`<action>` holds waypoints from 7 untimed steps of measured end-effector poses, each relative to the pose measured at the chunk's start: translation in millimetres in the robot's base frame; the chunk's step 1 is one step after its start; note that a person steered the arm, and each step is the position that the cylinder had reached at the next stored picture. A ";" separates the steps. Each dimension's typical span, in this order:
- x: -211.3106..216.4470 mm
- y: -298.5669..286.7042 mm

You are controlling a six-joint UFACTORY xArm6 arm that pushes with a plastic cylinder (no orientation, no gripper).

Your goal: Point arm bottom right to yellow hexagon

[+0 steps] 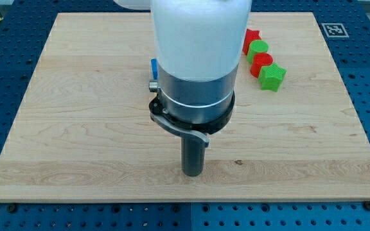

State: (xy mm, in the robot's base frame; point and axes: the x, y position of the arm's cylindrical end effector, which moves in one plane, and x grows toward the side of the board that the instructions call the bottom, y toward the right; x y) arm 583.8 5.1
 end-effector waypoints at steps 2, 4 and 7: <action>-2.2 0.0; -4.0 0.0; -79.5 1.1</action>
